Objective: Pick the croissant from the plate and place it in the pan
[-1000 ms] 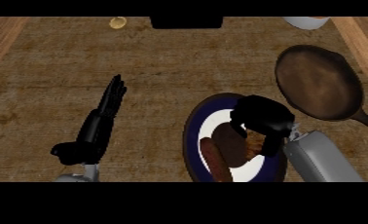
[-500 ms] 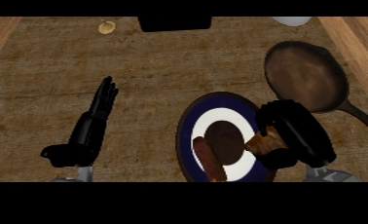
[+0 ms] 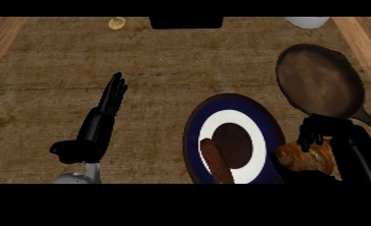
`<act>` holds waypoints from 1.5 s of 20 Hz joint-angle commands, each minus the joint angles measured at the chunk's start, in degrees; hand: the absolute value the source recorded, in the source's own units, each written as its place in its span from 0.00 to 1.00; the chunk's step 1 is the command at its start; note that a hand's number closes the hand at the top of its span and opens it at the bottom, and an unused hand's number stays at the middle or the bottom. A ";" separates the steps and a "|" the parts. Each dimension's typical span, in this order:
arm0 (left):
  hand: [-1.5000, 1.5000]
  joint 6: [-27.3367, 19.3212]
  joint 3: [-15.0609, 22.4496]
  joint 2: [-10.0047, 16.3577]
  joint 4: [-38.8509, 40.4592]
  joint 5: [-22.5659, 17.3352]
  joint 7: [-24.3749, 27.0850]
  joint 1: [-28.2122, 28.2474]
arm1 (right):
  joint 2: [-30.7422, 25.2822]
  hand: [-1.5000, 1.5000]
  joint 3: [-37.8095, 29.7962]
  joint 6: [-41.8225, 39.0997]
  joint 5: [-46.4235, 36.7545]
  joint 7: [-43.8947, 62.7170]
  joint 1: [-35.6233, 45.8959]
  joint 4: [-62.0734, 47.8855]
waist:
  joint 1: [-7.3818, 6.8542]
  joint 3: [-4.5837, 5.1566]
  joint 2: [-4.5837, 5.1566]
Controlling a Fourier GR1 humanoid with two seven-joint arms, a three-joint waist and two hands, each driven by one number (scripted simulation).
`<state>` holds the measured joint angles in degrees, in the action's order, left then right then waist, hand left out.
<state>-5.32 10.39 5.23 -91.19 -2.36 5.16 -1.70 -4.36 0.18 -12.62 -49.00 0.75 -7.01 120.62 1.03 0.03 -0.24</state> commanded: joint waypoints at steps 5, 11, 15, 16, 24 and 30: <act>0.50 2.84 -2.28 1.27 -1.32 -1.77 -1.55 -0.26 | -2.79 1.00 -14.53 2.13 8.71 0.72 9.08 -10.27 | -1.15 -0.04 0.27; 0.50 2.08 0.34 -1.47 3.81 0.91 4.63 0.69 | -6.22 1.00 -19.34 19.17 1.89 -11.51 18.39 -30.67 | -1.90 -0.08 0.65; 0.50 2.84 -1.34 0.30 0.96 -0.13 0.25 -0.22 | -9.79 1.00 -23.66 24.74 3.43 -14.19 27.39 -43.00 | -1.99 -0.08 0.52; 0.50 1.93 -0.15 -0.59 0.40 0.86 1.08 0.70 | -9.95 1.00 -26.84 26.44 7.14 -16.51 29.25 -47.44 | -2.33 -0.13 0.63; 0.50 0.58 -0.19 -3.23 3.14 1.78 0.01 -4.57 | -18.41 1.00 -32.29 33.42 11.22 -31.39 43.15 -79.86 | -3.03 -0.21 1.18; 0.50 2.39 0.15 -2.33 2.16 1.13 -0.82 -4.47 | -22.91 0.00 -24.74 24.74 1.72 -21.39 45.12 -91.71 | -4.62 -0.11 1.85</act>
<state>-2.56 10.05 3.65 -89.05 -1.54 6.18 -3.59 -24.97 -29.11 16.59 -41.44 -25.31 37.20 36.42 -2.50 -0.09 0.98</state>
